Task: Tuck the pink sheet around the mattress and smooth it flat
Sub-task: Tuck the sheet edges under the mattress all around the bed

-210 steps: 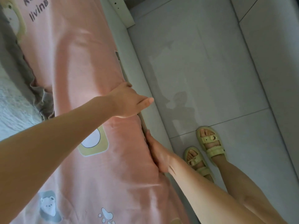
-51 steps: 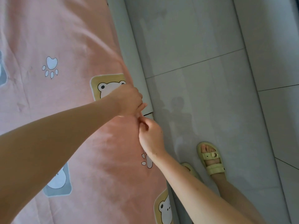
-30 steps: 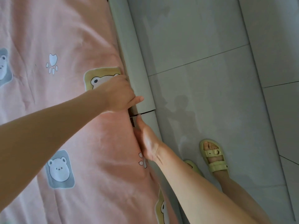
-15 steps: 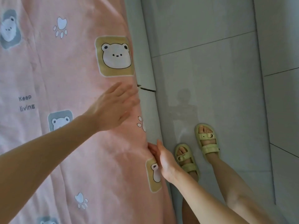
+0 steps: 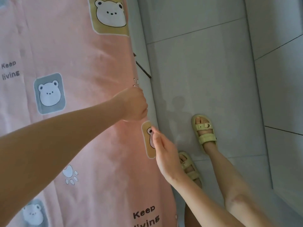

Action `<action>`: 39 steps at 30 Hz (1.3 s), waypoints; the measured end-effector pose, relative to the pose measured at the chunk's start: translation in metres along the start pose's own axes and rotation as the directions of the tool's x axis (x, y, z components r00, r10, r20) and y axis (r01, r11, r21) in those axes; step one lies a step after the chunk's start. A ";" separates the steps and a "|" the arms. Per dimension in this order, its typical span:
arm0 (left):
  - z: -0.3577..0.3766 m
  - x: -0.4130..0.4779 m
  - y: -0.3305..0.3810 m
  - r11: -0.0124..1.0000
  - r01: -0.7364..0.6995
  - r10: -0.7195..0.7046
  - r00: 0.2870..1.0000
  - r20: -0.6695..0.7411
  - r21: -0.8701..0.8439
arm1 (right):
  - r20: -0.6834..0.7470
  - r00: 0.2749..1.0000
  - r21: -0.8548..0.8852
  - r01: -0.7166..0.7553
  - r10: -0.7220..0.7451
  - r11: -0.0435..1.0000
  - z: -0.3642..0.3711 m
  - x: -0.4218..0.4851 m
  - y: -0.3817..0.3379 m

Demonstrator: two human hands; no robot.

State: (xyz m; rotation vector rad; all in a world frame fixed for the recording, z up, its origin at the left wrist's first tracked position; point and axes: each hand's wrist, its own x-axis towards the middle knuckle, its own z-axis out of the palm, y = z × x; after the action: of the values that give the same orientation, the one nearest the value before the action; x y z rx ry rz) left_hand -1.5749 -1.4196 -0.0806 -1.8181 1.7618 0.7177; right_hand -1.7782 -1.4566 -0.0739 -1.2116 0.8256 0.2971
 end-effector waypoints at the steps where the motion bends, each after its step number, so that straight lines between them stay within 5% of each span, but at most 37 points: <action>1: 0.002 0.002 0.006 1.000 0.000 0.000 0.999 0.033 0.008 | 0.013 1.000 -0.046 0.026 -0.025 0.999 0.004 -0.001 0.004; 4: 0.000 0.005 0.015 0.997 -0.036 0.031 0.996 0.080 0.072 | 0.065 0.998 -0.021 0.015 -0.013 1.000 0.015 0.000 0.012; 9: -0.002 -0.003 0.011 0.982 -0.040 0.024 0.996 0.090 0.184 | 0.195 0.979 0.292 -0.119 0.063 0.949 0.031 0.006 0.017; 16: -0.015 -0.021 -0.001 0.986 -0.044 0.034 0.997 0.070 0.158 | 0.411 0.846 0.465 -0.514 0.339 0.721 0.035 0.034 0.020; 23: -0.008 -0.007 0.002 0.992 -0.049 0.038 0.995 0.094 0.117 | 0.514 0.720 0.325 -0.666 0.465 0.672 0.033 0.027 0.058; 31: 0.009 -0.041 0.054 0.991 -0.137 0.130 0.957 -0.259 -0.009 | 0.617 0.559 0.253 -0.807 0.554 0.534 0.015 -0.052 0.134; 39: 0.049 -0.069 0.132 0.979 -0.177 0.166 0.980 -0.113 -0.096 | 0.544 0.579 0.104 -0.765 0.608 0.636 -0.015 -0.090 0.162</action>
State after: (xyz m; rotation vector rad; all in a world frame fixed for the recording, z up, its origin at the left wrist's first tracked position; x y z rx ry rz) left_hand -1.7093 -1.3399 -0.0695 -1.8164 2.0034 0.8101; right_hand -1.9443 -1.3933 -0.1272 -0.3899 0.8537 1.0295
